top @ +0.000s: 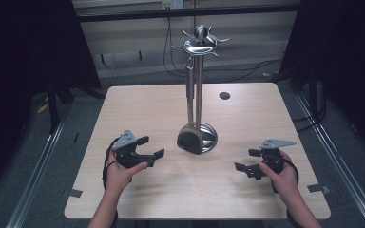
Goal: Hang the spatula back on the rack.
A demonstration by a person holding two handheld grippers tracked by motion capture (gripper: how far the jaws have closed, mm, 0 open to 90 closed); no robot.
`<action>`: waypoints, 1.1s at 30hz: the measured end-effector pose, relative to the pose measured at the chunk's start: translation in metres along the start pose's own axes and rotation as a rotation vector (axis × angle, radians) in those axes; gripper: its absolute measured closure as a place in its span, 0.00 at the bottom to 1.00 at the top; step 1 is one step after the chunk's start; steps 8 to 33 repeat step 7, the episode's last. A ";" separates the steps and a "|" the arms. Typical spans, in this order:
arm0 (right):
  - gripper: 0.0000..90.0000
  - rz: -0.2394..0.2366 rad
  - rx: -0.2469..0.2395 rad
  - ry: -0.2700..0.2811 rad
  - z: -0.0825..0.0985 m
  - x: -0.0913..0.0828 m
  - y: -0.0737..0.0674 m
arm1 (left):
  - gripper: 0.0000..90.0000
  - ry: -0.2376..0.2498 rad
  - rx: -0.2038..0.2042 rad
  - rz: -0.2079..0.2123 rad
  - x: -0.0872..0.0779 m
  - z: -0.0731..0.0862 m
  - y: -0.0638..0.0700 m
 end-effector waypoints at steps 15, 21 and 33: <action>0.10 0.006 0.002 -0.005 0.002 -0.001 0.001 | 0.14 -0.015 -0.002 -0.012 0.003 0.001 0.001; 0.10 0.006 0.002 -0.005 0.002 -0.001 0.001 | 0.14 -0.015 -0.002 -0.012 0.003 0.001 0.001; 0.10 0.006 0.002 -0.005 0.002 -0.001 0.001 | 0.14 -0.015 -0.002 -0.012 0.003 0.001 0.001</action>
Point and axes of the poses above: each handheld gripper's, and its own axes: x roughly forward along the jaws, z roughly out of its underside, y roughly to its right, the point moved 7 cm from there along x, roughly forward along the jaws, and after that the axes turned 7 degrees about -z, right-handed, at the moved point
